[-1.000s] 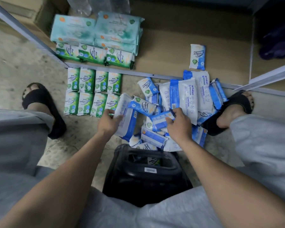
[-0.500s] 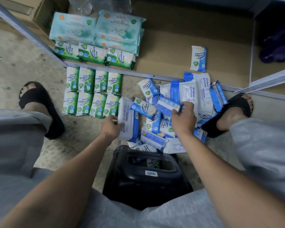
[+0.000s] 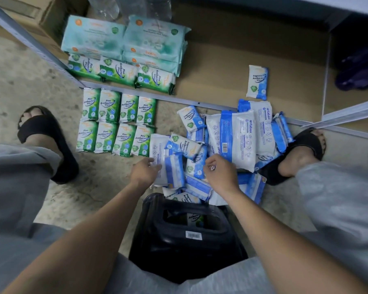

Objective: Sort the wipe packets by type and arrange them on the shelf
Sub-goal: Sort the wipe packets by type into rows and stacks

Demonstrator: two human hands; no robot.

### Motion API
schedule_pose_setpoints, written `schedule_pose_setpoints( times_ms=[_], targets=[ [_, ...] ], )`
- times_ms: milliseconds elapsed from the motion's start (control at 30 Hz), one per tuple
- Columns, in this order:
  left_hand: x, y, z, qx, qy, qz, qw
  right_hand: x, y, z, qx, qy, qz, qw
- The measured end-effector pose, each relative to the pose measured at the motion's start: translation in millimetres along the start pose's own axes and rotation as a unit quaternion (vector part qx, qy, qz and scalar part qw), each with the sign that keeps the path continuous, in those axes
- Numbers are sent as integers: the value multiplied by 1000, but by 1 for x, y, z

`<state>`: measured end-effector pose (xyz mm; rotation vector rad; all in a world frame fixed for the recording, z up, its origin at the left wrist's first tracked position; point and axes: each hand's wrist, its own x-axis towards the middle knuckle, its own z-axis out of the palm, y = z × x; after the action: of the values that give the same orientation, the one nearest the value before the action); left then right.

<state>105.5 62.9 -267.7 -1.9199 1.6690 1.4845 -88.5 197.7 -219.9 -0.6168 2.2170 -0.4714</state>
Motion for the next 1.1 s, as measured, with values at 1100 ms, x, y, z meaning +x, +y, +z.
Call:
schedule_pose_setpoints(
  times_ms=[1100],
  targets=[
    [-3,62,19,-284,-73,-42,955,12,-10,0,164,-151,50,974]
  ],
)
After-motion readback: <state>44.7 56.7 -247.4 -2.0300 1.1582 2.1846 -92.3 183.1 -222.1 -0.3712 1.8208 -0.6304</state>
